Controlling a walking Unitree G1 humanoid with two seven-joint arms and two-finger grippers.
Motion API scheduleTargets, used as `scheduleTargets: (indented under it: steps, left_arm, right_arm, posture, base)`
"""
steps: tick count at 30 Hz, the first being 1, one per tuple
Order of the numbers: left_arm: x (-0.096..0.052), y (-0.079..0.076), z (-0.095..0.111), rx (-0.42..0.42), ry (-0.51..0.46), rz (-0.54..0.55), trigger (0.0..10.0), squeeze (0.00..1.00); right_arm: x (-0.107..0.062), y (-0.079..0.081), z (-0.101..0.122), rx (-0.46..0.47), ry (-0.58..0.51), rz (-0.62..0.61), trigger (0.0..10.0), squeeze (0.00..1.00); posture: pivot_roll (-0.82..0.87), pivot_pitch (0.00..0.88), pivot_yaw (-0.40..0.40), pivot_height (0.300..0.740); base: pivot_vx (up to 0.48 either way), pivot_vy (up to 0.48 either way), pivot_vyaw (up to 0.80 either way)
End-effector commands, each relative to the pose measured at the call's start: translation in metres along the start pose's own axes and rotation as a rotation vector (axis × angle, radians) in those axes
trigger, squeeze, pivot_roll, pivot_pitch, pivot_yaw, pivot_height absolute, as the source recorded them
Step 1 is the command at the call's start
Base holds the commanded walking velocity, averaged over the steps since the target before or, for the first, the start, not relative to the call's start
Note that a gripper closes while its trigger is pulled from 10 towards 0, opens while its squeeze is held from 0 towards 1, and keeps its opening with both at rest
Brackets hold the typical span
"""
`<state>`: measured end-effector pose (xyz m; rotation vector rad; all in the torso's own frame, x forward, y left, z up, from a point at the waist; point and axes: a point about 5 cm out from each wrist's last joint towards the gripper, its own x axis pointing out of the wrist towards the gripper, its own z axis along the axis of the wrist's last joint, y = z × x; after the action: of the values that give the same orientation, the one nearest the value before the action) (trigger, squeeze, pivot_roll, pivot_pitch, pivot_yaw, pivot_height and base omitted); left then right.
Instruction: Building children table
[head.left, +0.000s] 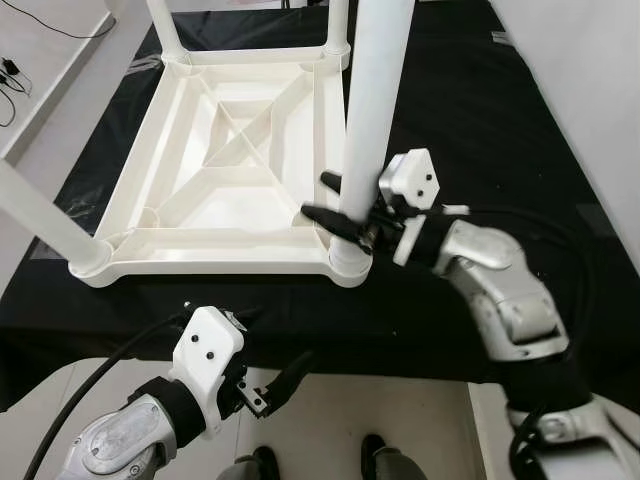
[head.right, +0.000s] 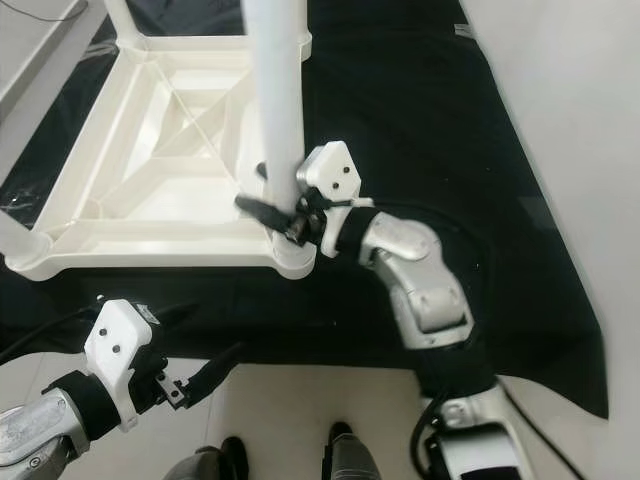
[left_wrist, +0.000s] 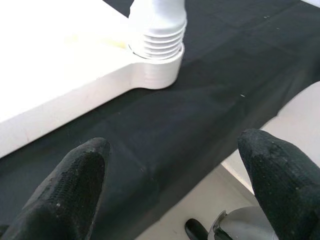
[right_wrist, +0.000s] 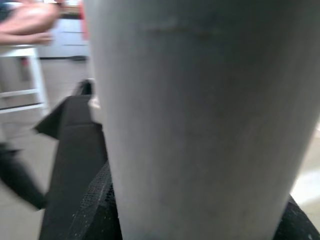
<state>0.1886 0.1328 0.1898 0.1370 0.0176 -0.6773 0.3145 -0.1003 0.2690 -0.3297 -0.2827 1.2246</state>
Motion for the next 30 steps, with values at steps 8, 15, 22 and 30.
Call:
scheduleTargets:
  steps: [8,15,22,30]
  left_arm:
    - [-0.004,-0.006,-0.004,-0.022,0.019,-0.010,10.0,0.00]
    - [-0.006,-0.009,-0.004,-0.025,0.022,-0.008,10.0,0.00]
    - [-0.005,-0.008,-0.004,-0.025,0.023,-0.009,10.0,0.00]
    - [-0.002,0.007,0.003,-0.031,-0.020,0.062,10.0,0.00]
  right_arm:
    - [0.026,0.003,-0.035,0.127,0.070,0.107,10.0,0.00]
    - [0.026,-0.005,-0.056,0.204,0.176,-0.133,10.0,0.00]
    - [0.011,0.006,-0.075,0.308,0.290,-0.398,10.0,0.00]
    - [0.005,0.056,-0.084,0.357,0.415,-0.804,10.0,0.00]
  posture:
    - [0.05,0.311,0.007,0.740]
    - [0.05,0.315,-0.002,0.740]
    - [0.03,0.317,-0.006,0.740]
    - [0.03,0.302,0.002,0.740]
  base:
    - [0.000,0.000,0.00]
    - [0.000,0.000,0.00]
    - [0.000,0.000,0.00]
    - [0.000,0.000,0.00]
